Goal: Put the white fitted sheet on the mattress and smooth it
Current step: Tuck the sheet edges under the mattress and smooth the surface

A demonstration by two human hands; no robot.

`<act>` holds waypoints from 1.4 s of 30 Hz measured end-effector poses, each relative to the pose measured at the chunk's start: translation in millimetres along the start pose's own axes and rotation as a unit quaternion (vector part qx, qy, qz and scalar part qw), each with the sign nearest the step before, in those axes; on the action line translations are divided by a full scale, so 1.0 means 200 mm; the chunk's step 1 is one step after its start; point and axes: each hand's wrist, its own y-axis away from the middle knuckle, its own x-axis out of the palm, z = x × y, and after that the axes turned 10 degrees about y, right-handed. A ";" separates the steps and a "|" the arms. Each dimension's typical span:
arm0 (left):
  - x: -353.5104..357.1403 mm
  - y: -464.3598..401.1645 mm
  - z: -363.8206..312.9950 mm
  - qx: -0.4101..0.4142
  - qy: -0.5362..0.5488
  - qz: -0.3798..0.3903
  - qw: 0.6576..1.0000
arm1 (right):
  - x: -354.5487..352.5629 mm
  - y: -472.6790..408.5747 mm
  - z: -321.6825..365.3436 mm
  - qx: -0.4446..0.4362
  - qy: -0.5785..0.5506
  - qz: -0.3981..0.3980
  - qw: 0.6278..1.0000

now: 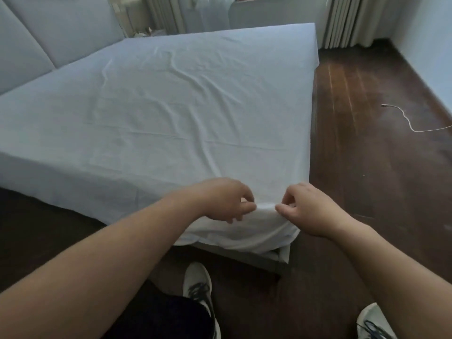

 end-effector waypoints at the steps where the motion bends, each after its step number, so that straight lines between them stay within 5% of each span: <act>1: -0.04 -0.01 -0.01 -0.007 0.033 -0.004 0.999 | 0.00 0.00 -0.02 0.013 -0.015 -0.012 1.000; 8: -0.39 -0.28 0.29 -0.069 -0.030 -0.198 0.977 | -0.15 -0.24 -0.07 0.018 -0.111 -0.180 0.977; 12: -0.52 -0.46 0.67 -0.162 0.007 -0.276 0.947 | -0.15 -0.55 -0.05 -0.020 -0.034 -0.187 0.982; 16: -0.36 -0.49 0.89 -0.279 0.014 -0.192 0.941 | -0.07 -0.80 0.05 -0.048 0.070 -0.069 0.994; 19: -0.23 -0.46 0.94 -0.290 0.003 -0.172 0.942 | 0.04 -0.87 0.07 -0.030 0.121 -0.002 0.992; 30: -0.10 -0.02 0.86 -0.289 0.012 -0.081 0.954 | 0.03 -0.66 0.08 0.034 0.162 0.053 0.985; 36: -0.23 0.08 0.73 -0.299 -0.056 -0.101 0.947 | -0.02 -0.53 0.06 0.083 0.191 0.040 0.977; 42: -0.40 -0.03 0.52 -0.244 -0.055 -0.252 0.935 | -0.23 -0.53 -0.01 0.033 0.167 -0.138 0.976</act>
